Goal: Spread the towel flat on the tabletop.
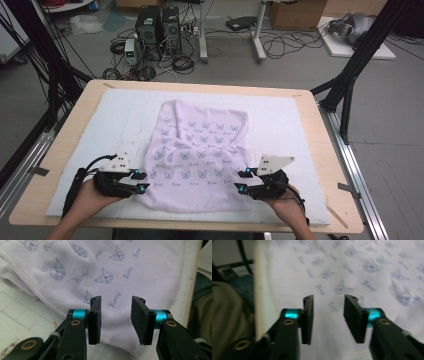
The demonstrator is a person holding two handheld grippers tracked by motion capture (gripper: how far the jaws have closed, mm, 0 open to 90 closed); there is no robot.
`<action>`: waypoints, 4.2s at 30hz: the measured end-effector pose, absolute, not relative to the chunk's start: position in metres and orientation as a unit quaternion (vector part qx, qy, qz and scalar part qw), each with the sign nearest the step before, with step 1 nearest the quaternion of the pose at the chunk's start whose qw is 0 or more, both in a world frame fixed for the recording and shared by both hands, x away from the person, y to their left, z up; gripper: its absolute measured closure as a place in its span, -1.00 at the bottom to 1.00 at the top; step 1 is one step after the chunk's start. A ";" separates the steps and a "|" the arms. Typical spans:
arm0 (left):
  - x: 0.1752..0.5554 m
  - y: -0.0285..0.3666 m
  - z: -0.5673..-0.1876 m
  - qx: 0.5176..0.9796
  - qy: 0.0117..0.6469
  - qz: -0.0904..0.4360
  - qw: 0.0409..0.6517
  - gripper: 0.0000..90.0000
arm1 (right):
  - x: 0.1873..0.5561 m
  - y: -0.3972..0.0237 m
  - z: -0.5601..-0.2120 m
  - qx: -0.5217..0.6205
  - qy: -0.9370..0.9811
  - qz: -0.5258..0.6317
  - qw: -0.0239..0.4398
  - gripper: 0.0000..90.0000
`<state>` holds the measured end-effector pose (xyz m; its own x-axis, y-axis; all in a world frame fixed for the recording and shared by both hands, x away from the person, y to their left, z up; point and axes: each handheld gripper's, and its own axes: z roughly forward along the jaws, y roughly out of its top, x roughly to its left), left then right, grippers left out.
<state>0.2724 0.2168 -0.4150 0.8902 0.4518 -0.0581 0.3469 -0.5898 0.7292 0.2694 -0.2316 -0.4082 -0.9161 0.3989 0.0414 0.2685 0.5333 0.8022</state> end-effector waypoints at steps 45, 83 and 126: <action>0.272 0.201 -0.436 0.904 0.199 0.041 0.377 0.93 | 0.276 -0.208 -0.441 0.172 0.899 0.401 0.043 0.79; 0.282 0.210 -0.432 0.885 0.245 0.109 0.381 0.95 | 0.303 -0.235 -0.415 0.210 0.903 0.363 0.090 0.98; 0.285 0.206 -0.438 0.890 0.231 0.080 0.384 0.76 | 0.277 -0.209 -0.433 0.162 0.899 0.406 0.017 0.40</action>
<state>0.2850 0.2063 -0.4384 0.8803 0.4732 -0.0347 0.3501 -0.5984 0.7207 0.2771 -0.2093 -0.4332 -0.9472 0.3043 0.1012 0.2770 0.6173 0.7364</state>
